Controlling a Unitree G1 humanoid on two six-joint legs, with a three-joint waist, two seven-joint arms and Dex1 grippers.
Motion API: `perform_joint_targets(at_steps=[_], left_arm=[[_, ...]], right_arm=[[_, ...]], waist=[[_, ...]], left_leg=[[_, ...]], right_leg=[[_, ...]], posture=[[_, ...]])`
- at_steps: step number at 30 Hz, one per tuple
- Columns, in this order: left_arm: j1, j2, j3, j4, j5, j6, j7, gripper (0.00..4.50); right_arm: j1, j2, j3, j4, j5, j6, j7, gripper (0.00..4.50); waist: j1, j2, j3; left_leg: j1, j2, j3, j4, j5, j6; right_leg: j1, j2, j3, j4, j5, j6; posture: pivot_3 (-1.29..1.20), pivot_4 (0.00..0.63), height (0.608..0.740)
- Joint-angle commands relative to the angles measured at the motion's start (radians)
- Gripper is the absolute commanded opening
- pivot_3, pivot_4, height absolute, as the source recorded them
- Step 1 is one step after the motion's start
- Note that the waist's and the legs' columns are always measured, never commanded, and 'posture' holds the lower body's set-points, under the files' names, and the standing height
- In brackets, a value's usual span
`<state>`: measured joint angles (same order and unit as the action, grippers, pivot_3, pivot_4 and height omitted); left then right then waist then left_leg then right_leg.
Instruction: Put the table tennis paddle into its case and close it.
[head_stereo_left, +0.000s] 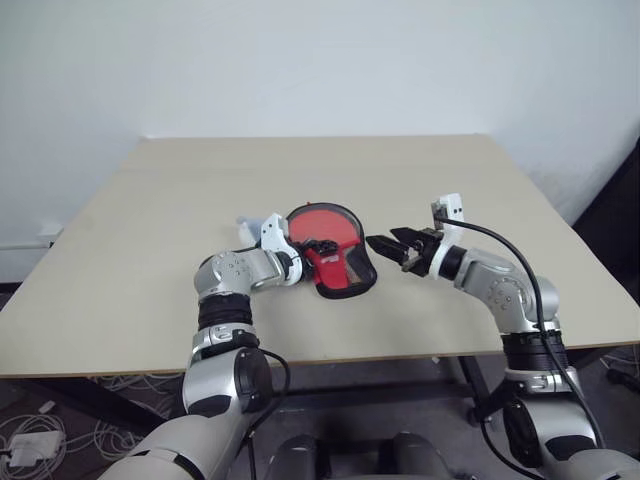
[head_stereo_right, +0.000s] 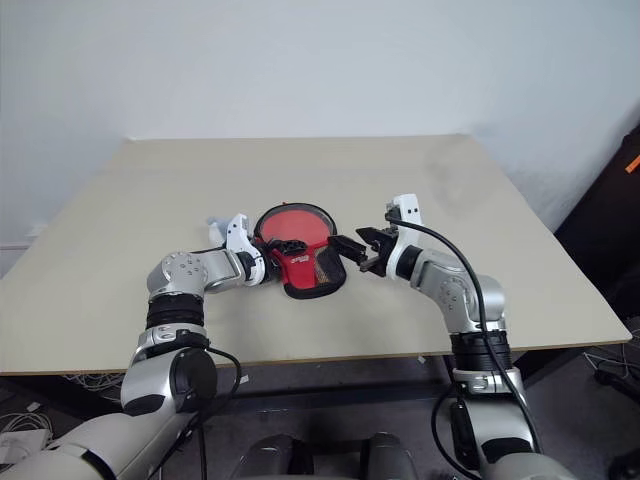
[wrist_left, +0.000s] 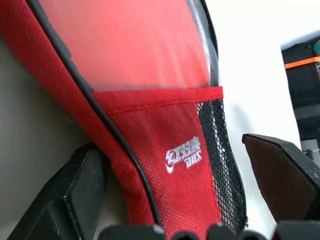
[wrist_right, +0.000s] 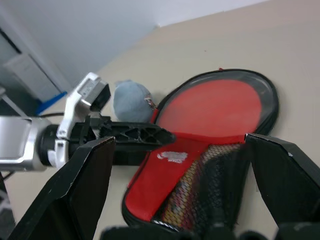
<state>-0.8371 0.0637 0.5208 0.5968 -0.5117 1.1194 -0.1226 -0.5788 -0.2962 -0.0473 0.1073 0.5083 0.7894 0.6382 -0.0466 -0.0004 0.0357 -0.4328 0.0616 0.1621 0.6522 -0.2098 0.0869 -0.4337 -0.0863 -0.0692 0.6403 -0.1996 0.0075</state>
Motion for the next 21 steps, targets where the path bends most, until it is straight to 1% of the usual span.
perform_joint_targets(at_steps=[1, 2, 5, 10, 16, 17, 21], left_arm=[[-0.027, -0.038, 0.01, -0.001, -0.048, 0.008, 0.011, 4.48], [-0.027, -0.041, 0.01, -0.004, -0.054, 0.008, 0.012, 4.48], [-0.022, -0.053, 0.02, -0.019, -0.07, 0.012, 0.02, 3.92], [-0.026, -0.054, 0.035, -0.021, -0.089, 0.005, 0.043, 2.22], [-0.03, -0.057, 0.058, -0.027, -0.112, -0.001, 0.069, 0.19], [-0.03, -0.059, 0.069, -0.026, -0.123, 0.0, 0.075, 0.03], [-0.027, -0.056, 0.07, -0.032, -0.14, 0.02, 0.082, 0.03]], right_arm=[[-0.027, -0.022, 0.007, -0.012, -0.013, -0.03, 0.023, 4.5], [-0.03, -0.022, 0.006, -0.003, -0.017, -0.036, 0.017, 4.5], [-0.036, -0.011, -0.003, 0.027, -0.032, -0.053, -0.01, 4.5], [-0.034, 0.015, -0.018, 0.063, -0.047, -0.069, -0.062, 4.5], [-0.031, 0.018, -0.018, 0.08, -0.056, -0.088, -0.077, 4.5], [-0.031, 0.019, -0.019, 0.082, -0.057, -0.091, -0.078, 4.5], [-0.037, 0.02, -0.02, 0.087, -0.06, -0.106, -0.076, 4.5]], waist=[[0.0, 0.0, 0.0], [0.0, 0.0, 0.0], [0.001, 0.0, 0.0], [-0.002, -0.001, 0.0], [-0.002, -0.001, 0.0], [-0.001, -0.001, 0.0], [-0.002, -0.001, 0.0]], left_leg=[[0.0, 0.0, -0.001, 0.0, 0.0, 0.0], [0.0, 0.0, -0.001, 0.0, 0.0, 0.0], [0.0, 0.0, -0.002, 0.001, 0.0, 0.0], [-0.001, 0.0, -0.002, 0.002, 0.0, 0.0], [-0.001, 0.0, -0.002, 0.002, 0.001, -0.002], [-0.001, 0.0, -0.002, 0.002, 0.001, -0.002], [-0.001, 0.0, -0.003, 0.003, 0.001, -0.002]], right_leg=[[0.001, 0.0, 0.0, 0.0, 0.0, 0.0], [0.001, 0.0, -0.001, 0.0, 0.0, 0.0], [0.002, 0.0, -0.001, 0.0, 0.0, 0.0], [0.002, 0.001, -0.001, 0.0, 0.0, 0.0], [0.001, 0.002, -0.001, 0.0, 0.0, 0.0], [0.001, 0.001, -0.001, 0.0, 0.0, 0.0], [0.002, 0.001, -0.001, 0.0, 0.0, 0.001]], posture=[[0.0, 0.0, 0.74], [0.0, 0.0, 0.74], [0.0, 0.0, 0.74], [0.0, 0.0, 0.74], [0.0, 0.0, 0.74], [0.0, 0.0, 0.74], [0.0, 0.0, 0.74]])
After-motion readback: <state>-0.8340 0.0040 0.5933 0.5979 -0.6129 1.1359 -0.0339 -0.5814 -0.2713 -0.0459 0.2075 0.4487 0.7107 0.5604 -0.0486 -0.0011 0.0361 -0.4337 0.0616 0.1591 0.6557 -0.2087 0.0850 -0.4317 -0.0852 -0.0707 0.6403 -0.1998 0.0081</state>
